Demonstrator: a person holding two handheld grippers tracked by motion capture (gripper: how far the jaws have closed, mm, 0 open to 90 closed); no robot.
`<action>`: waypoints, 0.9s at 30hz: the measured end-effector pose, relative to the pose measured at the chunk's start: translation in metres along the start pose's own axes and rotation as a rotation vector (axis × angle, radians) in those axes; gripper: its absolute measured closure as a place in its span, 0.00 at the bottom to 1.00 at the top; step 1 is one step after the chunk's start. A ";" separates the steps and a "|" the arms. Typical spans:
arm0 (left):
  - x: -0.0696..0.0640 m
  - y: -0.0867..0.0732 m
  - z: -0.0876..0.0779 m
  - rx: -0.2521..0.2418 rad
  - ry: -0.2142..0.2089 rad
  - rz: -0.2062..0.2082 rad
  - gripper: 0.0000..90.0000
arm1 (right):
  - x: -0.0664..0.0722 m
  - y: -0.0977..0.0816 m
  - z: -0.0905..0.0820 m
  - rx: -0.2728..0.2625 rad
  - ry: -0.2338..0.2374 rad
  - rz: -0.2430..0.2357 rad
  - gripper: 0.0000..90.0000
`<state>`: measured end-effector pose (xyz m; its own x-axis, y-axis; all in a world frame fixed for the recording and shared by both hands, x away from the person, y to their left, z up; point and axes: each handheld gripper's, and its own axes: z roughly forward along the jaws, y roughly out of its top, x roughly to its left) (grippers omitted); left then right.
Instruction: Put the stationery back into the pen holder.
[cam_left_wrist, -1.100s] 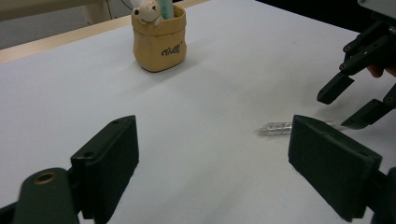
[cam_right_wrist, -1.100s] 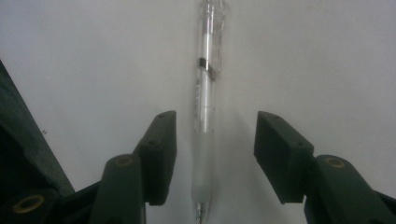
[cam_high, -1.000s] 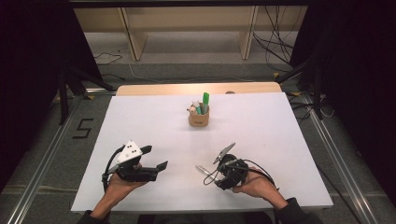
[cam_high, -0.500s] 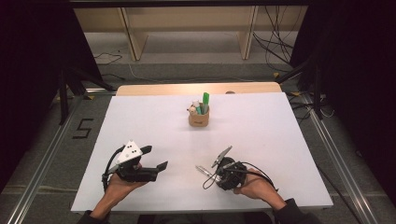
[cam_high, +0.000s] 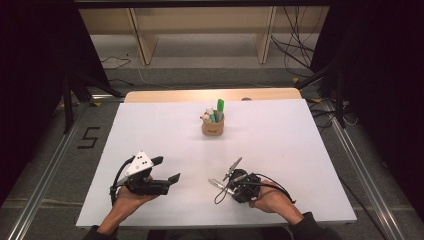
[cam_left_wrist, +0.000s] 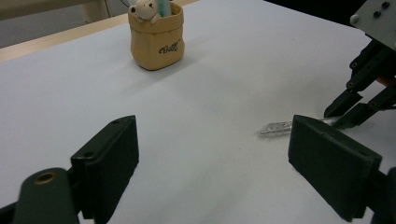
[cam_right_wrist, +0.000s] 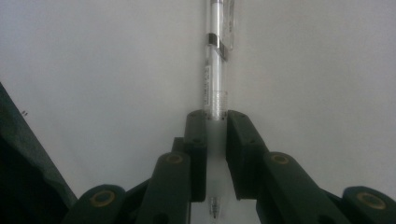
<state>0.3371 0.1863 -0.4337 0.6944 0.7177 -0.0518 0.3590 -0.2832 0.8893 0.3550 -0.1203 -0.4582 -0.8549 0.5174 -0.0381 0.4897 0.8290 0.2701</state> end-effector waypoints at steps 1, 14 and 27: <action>0.000 0.000 0.000 0.001 0.000 0.000 0.18 | 0.000 0.000 0.000 -0.001 -0.002 0.000 0.88; 0.001 0.000 0.000 0.004 0.000 -0.003 0.18 | 0.000 -0.002 -0.013 -0.082 -0.032 -0.050 0.89; 0.004 0.001 0.000 0.005 -0.008 -0.033 0.18 | 0.011 -0.002 -0.026 -0.246 -0.154 -0.183 0.89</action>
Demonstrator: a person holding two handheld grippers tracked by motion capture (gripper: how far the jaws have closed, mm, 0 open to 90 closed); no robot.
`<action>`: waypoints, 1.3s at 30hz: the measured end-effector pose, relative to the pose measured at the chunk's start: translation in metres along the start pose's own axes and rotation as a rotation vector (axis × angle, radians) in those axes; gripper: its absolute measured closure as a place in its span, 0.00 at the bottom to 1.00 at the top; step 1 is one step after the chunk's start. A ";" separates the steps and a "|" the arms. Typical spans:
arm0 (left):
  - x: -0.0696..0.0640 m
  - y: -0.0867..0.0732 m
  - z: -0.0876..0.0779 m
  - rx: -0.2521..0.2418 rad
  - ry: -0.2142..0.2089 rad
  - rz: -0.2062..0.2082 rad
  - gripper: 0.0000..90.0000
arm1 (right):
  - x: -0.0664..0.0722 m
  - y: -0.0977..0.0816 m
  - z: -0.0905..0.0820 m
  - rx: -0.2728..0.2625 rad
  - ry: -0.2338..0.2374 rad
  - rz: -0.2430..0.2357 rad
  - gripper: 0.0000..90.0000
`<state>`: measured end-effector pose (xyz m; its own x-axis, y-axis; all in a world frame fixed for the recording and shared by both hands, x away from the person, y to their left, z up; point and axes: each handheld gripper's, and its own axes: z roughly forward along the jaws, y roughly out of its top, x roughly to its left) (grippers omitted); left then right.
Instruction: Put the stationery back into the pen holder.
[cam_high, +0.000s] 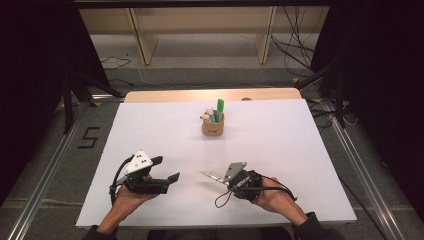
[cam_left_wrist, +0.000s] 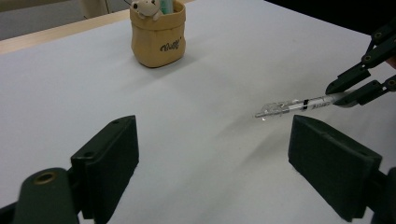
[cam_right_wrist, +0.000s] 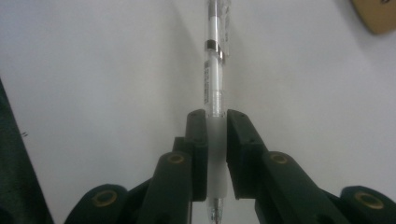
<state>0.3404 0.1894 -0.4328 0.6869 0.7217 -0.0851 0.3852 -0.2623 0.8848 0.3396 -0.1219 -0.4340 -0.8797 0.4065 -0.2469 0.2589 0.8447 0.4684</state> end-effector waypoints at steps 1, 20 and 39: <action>0.000 0.000 0.000 0.000 -0.001 -0.005 0.18 | 0.001 0.000 0.000 -0.011 -0.015 -0.012 0.89; -0.002 0.023 0.005 0.050 -0.045 -0.014 0.18 | 0.022 -0.005 -0.004 -0.117 -0.262 -0.267 0.89; -0.027 0.065 0.038 0.285 -0.161 0.142 0.19 | 0.059 -0.009 0.007 -0.179 -0.612 -0.764 0.89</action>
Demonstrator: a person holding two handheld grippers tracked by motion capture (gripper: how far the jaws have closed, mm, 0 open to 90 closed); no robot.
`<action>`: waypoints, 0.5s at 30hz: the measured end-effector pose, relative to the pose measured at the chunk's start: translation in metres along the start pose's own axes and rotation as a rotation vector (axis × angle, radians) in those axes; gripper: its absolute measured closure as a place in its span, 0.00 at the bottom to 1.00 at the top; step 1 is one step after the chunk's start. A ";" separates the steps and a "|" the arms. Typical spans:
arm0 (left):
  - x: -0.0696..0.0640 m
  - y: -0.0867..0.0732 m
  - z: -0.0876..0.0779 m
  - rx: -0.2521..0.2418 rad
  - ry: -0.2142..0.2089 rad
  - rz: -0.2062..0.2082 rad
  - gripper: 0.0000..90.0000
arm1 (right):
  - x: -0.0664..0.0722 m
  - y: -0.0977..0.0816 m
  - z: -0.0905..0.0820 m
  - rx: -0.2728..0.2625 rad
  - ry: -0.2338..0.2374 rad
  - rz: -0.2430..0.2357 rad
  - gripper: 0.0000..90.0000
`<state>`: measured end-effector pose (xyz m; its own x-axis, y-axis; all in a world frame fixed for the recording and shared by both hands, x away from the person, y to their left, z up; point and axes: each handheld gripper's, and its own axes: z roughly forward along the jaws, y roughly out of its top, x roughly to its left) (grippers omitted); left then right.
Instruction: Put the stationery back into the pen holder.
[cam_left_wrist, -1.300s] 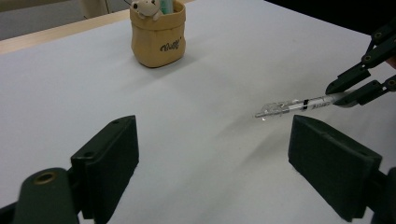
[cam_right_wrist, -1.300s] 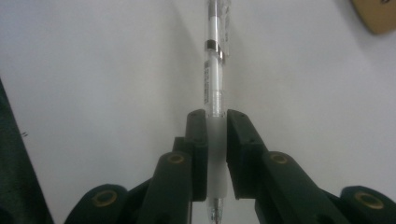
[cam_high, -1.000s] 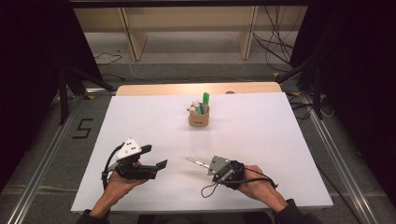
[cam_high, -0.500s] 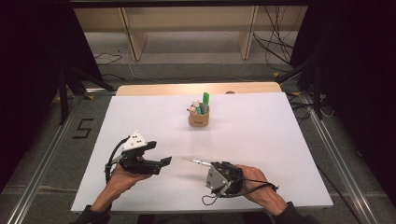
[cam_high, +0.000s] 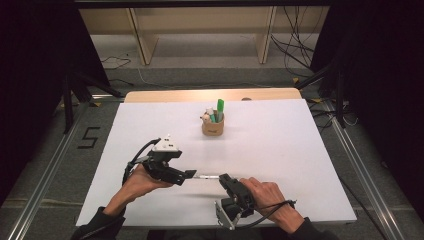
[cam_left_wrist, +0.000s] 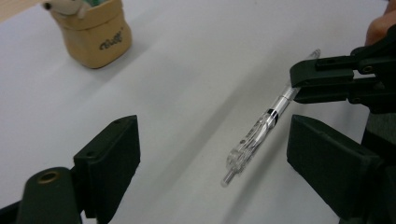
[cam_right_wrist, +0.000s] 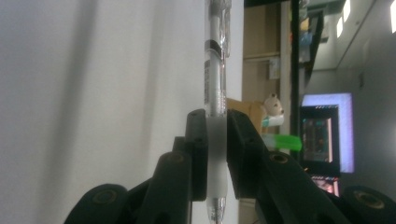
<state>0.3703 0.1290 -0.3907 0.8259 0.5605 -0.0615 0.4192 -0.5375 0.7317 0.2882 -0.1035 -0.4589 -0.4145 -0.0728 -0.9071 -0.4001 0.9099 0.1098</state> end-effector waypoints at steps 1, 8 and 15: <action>-0.002 0.002 0.003 0.021 -0.013 0.016 0.19 | 0.001 0.000 0.000 0.000 -0.002 -0.003 0.89; -0.012 0.012 0.021 0.140 -0.075 0.095 0.22 | 0.005 0.003 -0.001 -0.043 -0.051 -0.059 0.89; -0.017 0.014 0.031 0.210 -0.121 0.133 0.27 | 0.008 0.006 -0.002 -0.055 -0.061 -0.104 0.89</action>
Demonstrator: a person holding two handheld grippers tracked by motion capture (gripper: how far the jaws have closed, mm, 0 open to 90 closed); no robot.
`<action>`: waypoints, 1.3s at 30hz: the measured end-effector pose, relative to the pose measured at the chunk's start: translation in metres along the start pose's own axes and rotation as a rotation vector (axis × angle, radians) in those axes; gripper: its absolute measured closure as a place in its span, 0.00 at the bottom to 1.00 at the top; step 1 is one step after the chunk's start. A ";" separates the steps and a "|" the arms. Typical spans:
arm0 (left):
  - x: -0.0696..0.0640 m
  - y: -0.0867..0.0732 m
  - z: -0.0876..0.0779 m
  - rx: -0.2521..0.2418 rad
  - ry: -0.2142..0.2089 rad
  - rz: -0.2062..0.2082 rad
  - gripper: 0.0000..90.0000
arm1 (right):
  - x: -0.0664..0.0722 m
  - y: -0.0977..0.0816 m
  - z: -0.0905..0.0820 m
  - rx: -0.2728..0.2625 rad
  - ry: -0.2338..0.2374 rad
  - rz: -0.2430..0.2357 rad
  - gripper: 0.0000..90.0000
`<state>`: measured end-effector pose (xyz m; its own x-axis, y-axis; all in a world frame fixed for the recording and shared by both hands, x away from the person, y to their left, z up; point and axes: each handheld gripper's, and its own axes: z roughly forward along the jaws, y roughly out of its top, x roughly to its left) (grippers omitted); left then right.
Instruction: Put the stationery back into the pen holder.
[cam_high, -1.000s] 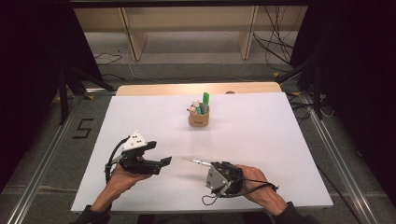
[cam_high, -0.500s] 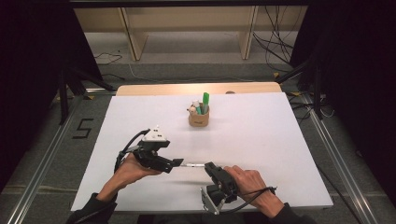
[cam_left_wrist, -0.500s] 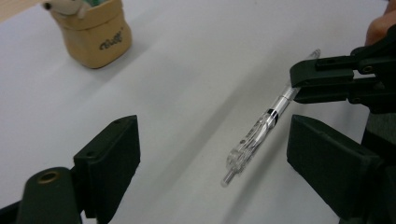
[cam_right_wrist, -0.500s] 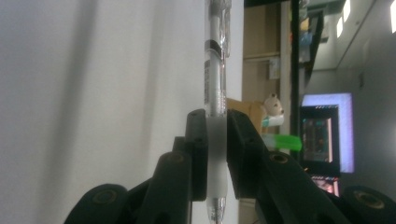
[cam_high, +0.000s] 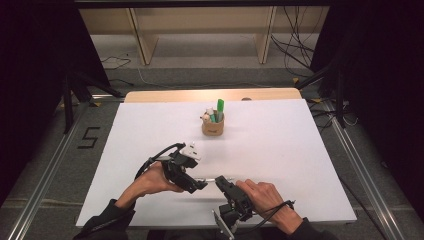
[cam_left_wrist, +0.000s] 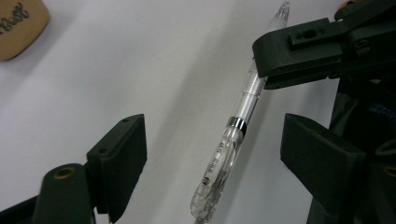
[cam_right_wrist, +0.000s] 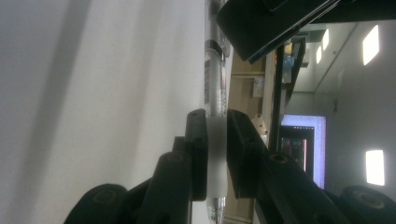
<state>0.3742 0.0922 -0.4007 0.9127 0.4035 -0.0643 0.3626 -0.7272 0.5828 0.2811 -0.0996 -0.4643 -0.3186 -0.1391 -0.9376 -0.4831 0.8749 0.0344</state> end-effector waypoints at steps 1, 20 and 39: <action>0.000 0.000 0.001 0.013 -0.004 0.008 0.27 | 0.001 0.000 0.000 -0.007 -0.004 -0.003 0.89; -0.005 0.017 0.018 0.137 -0.097 0.135 0.55 | 0.007 0.002 0.000 -0.022 -0.004 -0.043 0.89; -0.006 0.023 0.028 0.208 -0.159 0.180 0.74 | 0.010 0.005 0.000 -0.038 0.003 -0.080 0.89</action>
<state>0.3819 0.0577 -0.4094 0.9778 0.1779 -0.1106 0.2083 -0.8835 0.4196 0.2753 -0.0970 -0.4739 -0.2799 -0.2092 -0.9370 -0.5380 0.8425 -0.0274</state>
